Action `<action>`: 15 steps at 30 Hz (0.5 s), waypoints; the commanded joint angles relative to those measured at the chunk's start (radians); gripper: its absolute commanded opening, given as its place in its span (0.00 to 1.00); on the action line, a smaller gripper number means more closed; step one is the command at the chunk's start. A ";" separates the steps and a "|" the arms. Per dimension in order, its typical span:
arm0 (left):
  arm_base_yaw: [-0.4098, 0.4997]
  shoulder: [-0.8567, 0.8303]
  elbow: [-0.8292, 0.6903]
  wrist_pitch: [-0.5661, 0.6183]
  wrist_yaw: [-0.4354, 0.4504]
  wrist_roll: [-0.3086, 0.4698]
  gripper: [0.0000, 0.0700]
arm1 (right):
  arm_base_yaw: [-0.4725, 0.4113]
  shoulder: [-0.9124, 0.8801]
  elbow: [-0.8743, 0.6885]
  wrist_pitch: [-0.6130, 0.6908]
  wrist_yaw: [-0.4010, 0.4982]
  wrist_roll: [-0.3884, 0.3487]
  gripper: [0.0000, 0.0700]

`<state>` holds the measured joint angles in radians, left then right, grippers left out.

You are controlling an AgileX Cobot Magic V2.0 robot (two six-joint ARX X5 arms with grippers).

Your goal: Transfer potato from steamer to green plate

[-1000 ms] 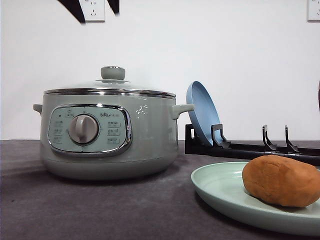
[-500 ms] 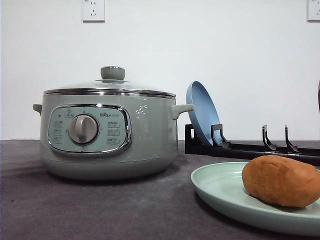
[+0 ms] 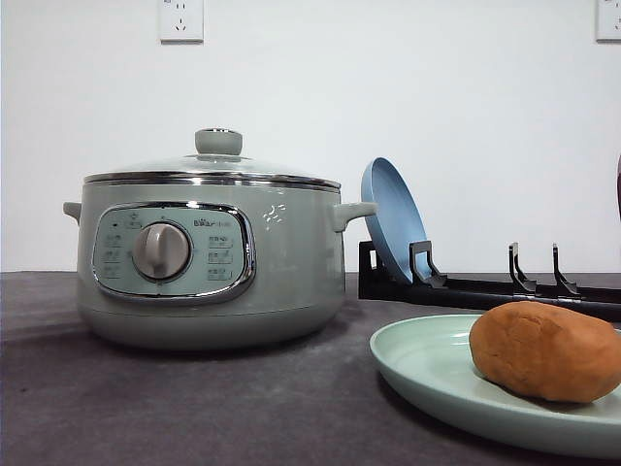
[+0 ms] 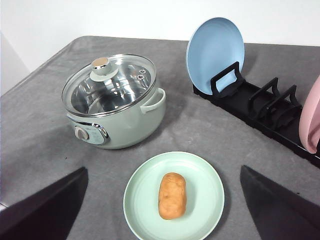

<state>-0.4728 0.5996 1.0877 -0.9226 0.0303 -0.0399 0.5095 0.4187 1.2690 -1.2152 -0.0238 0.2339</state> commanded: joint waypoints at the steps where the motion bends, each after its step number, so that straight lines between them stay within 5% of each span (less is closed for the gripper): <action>1: -0.005 -0.027 -0.015 0.019 0.003 -0.065 0.85 | 0.005 0.004 0.014 0.010 0.001 -0.025 0.88; 15: -0.005 -0.083 -0.026 0.030 0.003 -0.074 0.85 | 0.005 0.004 0.014 0.010 -0.001 -0.039 0.88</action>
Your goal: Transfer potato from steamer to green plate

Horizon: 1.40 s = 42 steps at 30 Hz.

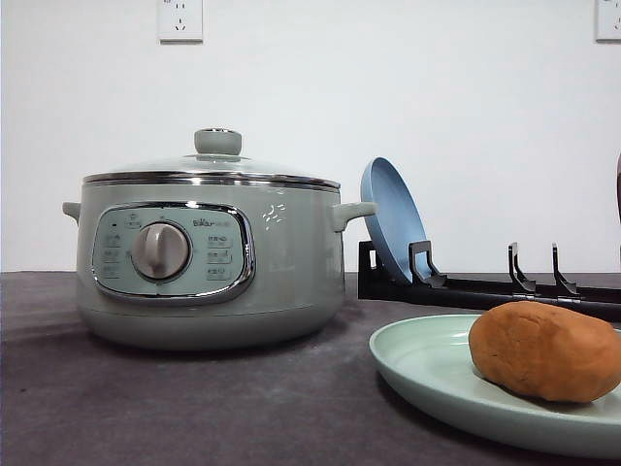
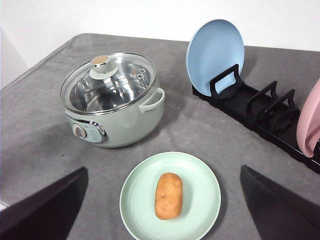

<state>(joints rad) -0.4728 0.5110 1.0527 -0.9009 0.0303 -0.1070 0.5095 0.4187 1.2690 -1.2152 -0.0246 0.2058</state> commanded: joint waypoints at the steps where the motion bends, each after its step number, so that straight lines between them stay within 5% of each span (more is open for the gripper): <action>1: -0.005 0.006 0.009 0.008 0.003 -0.007 0.85 | 0.005 0.004 0.014 0.010 0.000 -0.011 0.88; 5: -0.005 0.005 0.009 0.006 0.003 -0.007 0.82 | 0.005 0.004 0.014 0.009 0.000 -0.011 0.87; 6: -0.005 0.006 0.009 0.002 0.003 -0.007 0.68 | 0.005 0.004 0.014 0.009 0.000 -0.011 0.79; 8: -0.005 0.006 0.009 -0.016 0.003 -0.002 0.00 | 0.005 0.004 0.014 0.008 0.000 -0.008 0.23; 9: -0.005 0.006 0.008 -0.020 0.003 -0.002 0.05 | 0.005 0.004 0.014 0.006 0.000 -0.008 0.00; 10: -0.005 0.006 0.008 -0.025 0.003 -0.003 0.00 | 0.005 0.004 0.014 0.006 0.000 -0.010 0.03; 35: 0.004 -0.003 0.005 -0.019 0.003 -0.018 0.00 | 0.005 0.004 0.014 0.083 0.000 -0.004 0.02; 42: 0.241 -0.081 -0.119 0.128 0.004 -0.018 0.00 | 0.005 0.004 0.014 0.085 0.000 -0.004 0.02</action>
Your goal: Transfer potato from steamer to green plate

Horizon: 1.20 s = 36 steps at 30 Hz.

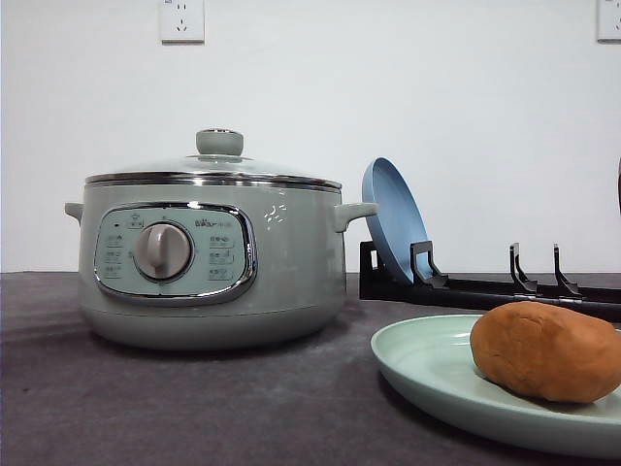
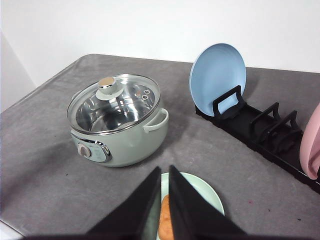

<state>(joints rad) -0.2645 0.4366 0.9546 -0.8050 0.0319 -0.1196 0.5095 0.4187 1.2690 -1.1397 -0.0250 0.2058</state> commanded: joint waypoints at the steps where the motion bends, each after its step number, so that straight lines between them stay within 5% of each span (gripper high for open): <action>1: 0.079 -0.034 -0.072 0.088 0.002 -0.005 0.00 | 0.005 0.004 0.014 0.010 0.000 -0.004 0.02; 10: 0.256 -0.282 -0.547 0.505 0.001 0.003 0.00 | 0.005 0.004 0.014 0.010 0.000 -0.004 0.02; 18: 0.258 -0.405 -0.779 0.544 0.001 0.003 0.00 | 0.005 0.004 0.014 0.010 0.000 -0.004 0.02; 36: 0.256 -0.434 -0.943 0.667 -0.013 0.039 0.00 | 0.005 0.004 0.014 0.010 0.000 -0.004 0.02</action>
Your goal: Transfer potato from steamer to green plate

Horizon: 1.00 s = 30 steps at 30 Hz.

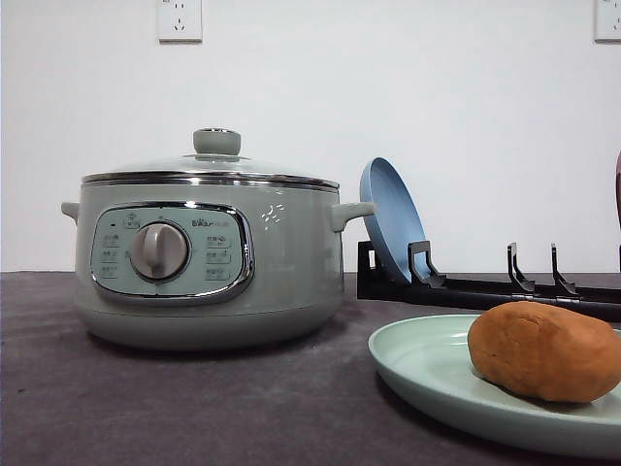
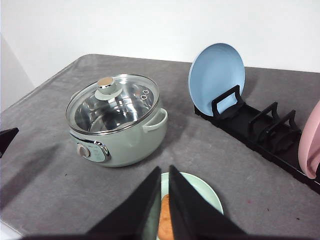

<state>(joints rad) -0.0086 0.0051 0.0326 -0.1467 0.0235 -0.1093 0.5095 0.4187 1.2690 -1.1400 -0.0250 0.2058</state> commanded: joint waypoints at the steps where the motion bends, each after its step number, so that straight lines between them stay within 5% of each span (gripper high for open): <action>1: 0.000 -0.002 -0.021 0.003 -0.004 0.037 0.00 | 0.005 0.004 0.014 0.011 0.000 -0.004 0.02; 30: -0.026 -0.002 -0.021 -0.040 0.036 0.082 0.00 | 0.005 0.004 0.014 0.011 0.000 -0.004 0.02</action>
<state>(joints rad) -0.0334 0.0051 0.0322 -0.1802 0.0513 -0.0391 0.5095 0.4187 1.2690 -1.1400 -0.0250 0.2058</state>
